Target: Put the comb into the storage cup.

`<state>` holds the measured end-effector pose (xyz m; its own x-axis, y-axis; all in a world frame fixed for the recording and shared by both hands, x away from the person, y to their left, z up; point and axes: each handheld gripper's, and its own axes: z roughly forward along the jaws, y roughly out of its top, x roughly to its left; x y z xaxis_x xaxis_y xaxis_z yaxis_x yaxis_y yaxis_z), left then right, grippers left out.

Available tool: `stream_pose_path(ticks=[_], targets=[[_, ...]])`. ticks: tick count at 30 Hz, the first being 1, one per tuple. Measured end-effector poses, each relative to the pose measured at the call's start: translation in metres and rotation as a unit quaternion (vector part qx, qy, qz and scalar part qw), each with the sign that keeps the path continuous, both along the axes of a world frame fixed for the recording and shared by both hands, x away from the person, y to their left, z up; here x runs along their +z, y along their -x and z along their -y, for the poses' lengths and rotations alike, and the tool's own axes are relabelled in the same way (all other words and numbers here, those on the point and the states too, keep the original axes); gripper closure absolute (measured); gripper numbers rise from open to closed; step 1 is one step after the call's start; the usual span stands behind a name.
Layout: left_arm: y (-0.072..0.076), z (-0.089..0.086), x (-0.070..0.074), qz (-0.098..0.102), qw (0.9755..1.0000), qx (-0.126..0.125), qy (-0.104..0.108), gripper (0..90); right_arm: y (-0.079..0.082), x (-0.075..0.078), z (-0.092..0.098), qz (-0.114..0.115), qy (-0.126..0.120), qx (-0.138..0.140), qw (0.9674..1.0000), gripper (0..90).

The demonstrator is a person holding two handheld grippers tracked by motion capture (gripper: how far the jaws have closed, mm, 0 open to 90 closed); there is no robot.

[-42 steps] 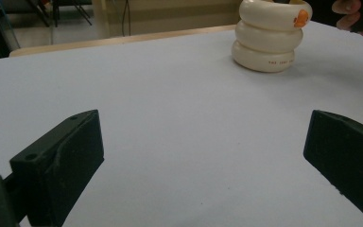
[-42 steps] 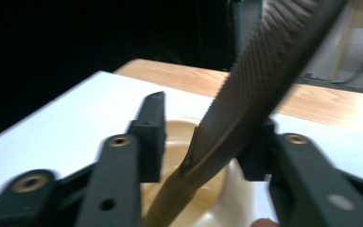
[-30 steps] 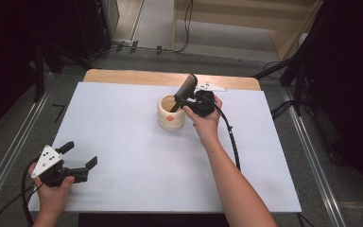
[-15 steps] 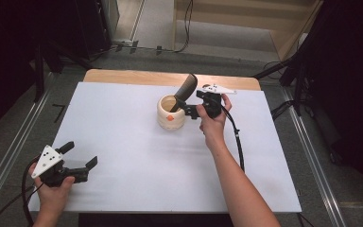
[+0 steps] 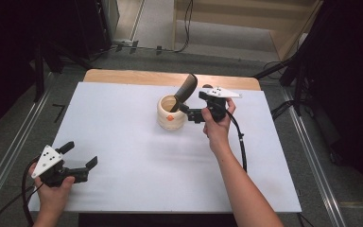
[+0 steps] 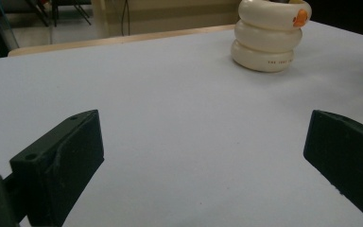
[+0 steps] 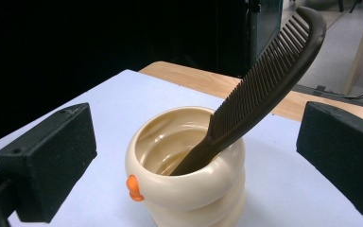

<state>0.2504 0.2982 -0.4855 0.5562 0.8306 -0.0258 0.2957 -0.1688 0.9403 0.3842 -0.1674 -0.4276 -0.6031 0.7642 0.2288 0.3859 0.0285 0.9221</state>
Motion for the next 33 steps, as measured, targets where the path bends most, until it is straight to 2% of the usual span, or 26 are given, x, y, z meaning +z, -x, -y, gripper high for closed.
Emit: stream_pose_path(ticks=[14, 25, 33], targets=[[0.000, 0.000, 0.000, 0.000, 1.0000, -0.001, -0.002, 0.0, 0.020, 0.002, 0.012, 0.014, 0.008, 0.004, 0.9999, 0.0], [0.000, 0.001, 0.000, 0.001, 1.0000, -0.001, -0.001, 0.0, 0.033, -0.004, 0.024, 0.017, 0.013, -0.001, 0.9998, 0.0], [0.001, 0.001, 0.000, 0.002, 1.0000, -0.004, -0.003, 0.0, 0.043, -0.008, 0.034, 0.026, 0.025, -0.007, 0.9993, 0.0]])
